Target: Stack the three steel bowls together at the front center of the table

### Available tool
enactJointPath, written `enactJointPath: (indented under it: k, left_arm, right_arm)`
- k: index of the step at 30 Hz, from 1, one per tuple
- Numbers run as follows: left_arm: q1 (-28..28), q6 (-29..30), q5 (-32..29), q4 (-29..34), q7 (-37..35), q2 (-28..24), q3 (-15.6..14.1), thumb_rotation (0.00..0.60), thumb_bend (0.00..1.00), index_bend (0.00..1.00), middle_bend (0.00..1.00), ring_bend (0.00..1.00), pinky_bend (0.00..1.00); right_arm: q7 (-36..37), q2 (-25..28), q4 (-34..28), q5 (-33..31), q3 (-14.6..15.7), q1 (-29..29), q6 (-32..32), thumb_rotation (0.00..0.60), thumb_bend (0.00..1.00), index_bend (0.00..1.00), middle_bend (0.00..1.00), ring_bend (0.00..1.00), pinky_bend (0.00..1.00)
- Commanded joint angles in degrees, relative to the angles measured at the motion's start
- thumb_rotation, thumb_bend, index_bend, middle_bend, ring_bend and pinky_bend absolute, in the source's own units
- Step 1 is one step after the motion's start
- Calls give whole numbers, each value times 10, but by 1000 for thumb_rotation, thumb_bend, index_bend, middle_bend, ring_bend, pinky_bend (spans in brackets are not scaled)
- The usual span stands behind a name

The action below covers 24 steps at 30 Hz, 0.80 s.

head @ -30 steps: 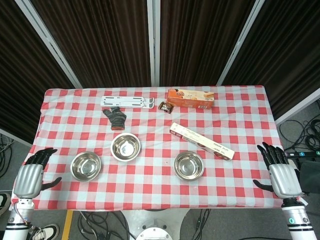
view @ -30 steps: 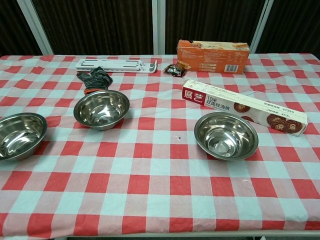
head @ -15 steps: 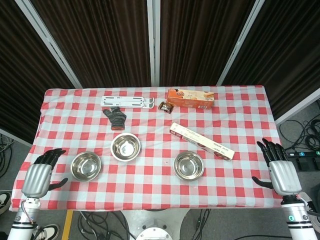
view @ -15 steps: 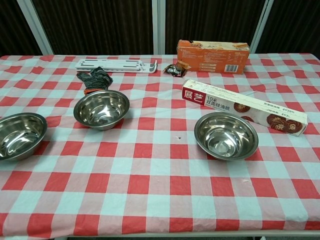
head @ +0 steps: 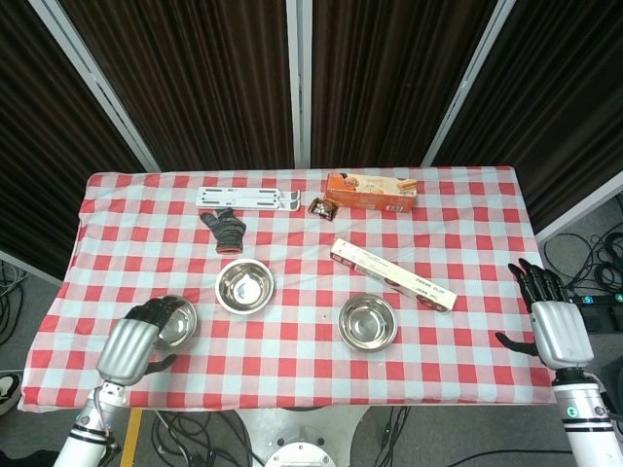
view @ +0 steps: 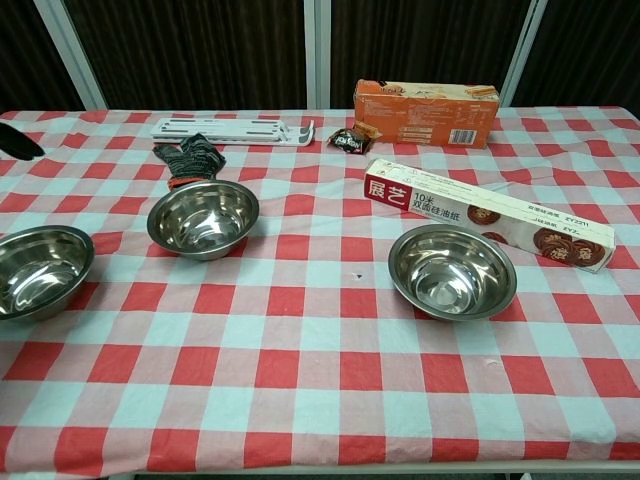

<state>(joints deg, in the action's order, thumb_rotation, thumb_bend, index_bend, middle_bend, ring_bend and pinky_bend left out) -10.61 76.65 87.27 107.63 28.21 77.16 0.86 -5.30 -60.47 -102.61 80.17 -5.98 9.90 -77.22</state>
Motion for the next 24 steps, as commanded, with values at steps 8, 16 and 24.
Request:
enactJointPath:
  k: [8,16,24]
  left_arm:
    - [-53,-55,-91,44,157,79,27,600,125,255,309,260,367]
    - [-84,-41,-119,9,224,156,57,600,157,336,393,362,457]
    - [-122,-54,-170,-67,254,221,79,600,187,356,410,386,483]
  right_arm:
    - [-12,6,-15,-7,-10,13,6,600,43,0,0,0,0]
    - [-13,2,-13,-14,-13,18,9,600,42,0,0,0,0]
    - [7,14,-14,-6,-15,12,-7,600,42,0,0,0,0]
